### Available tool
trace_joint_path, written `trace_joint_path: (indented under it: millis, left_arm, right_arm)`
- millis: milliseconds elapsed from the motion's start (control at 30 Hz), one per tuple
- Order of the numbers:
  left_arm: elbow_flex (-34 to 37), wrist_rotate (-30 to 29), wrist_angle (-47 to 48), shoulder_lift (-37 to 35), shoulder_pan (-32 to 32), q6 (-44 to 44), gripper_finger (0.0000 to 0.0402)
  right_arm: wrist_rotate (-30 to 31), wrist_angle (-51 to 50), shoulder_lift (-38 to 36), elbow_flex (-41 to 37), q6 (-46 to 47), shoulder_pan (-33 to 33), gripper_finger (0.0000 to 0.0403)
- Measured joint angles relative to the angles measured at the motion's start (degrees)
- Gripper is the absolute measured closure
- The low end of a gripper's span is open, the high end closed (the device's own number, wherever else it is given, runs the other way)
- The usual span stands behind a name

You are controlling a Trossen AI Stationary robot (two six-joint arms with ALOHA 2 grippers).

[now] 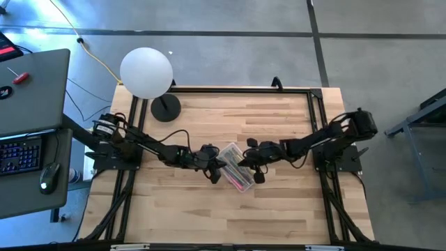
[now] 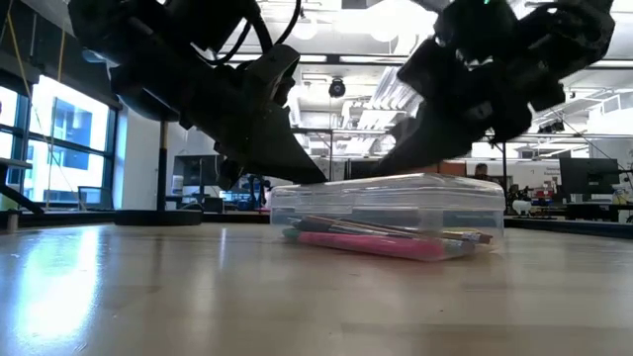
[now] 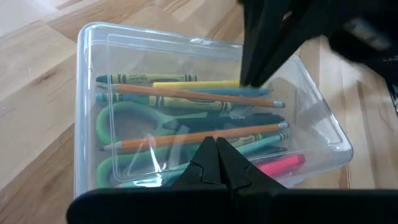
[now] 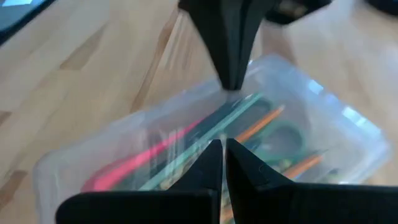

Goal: Pick & place school supplies into a supply box
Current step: Close the transparent supply box

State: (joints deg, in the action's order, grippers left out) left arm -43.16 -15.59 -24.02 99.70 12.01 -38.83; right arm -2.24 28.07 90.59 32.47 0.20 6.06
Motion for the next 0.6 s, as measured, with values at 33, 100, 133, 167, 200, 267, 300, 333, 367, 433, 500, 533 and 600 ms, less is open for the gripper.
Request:
trace_joint_path:
  millis: [33,100,133,167,200,267,300,333,367,433,500,533,600]
  left_arm:
    - [0.0,0.0,0.2,0.0,0.0,0.0,0.0392]
    - [0.0,0.0,0.6,0.0,0.0,-0.1,0.0392]
    - [0.0,0.0,0.7,-0.1,0.0,-0.2,0.0392]
    - [0.0,0.0,0.8,-0.1,0.0,-0.4,0.0392]
    - [0.0,0.0,0.8,-0.1,0.0,-0.4,0.0392]
    - [0.0,0.0,0.8,-0.1,0.0,-0.2,0.0392]
    - [0.0,0.0,0.7,-0.1,0.0,0.1,0.0392]
    - [0.0,0.0,0.5,-0.1,0.0,0.8,0.0392]
    - [0.0,-0.1,0.6,-0.6,0.0,1.1,0.0392]
    - [0.2,-0.3,1.5,-2.2,0.4,1.8,0.0392]
    - [0.2,-2.3,2.4,-4.6,1.4,3.3,0.0392]
    - [0.1,-3.5,3.6,-6.2,2.0,3.8,0.0392]
    - [0.0,-5.8,7.7,-9.1,3.5,3.4,0.0392]
  right_arm:
    - [0.0,0.9,1.2,0.0,0.4,0.2,0.0403]
    - [-0.1,3.5,3.6,0.0,0.8,0.5,0.0403]
    - [-0.3,4.9,4.7,0.0,0.9,0.5,0.0403]
    - [-0.7,6.1,5.7,0.1,0.9,0.5,0.0403]
    - [-1.1,7.1,6.5,0.1,1.1,0.4,0.0403]
    - [-1.2,7.2,7.6,0.2,1.0,0.4,0.0403]
    - [-1.2,6.5,7.8,0.3,1.1,0.1,0.0403]
    - [-1.2,5.7,7.8,0.3,1.3,-0.2,0.0403]
    - [-1.3,4.9,7.8,0.3,1.7,-0.4,0.0403]
    - [-1.5,4.1,7.8,0.4,2.4,-0.7,0.0403]
    - [-2.1,4.1,7.9,0.3,2.4,-0.8,0.0403]
    - [-2.3,4.2,7.9,0.3,2.4,-0.8,0.0403]
    - [-2.4,4.2,7.8,0.3,2.4,-0.8,0.0403]
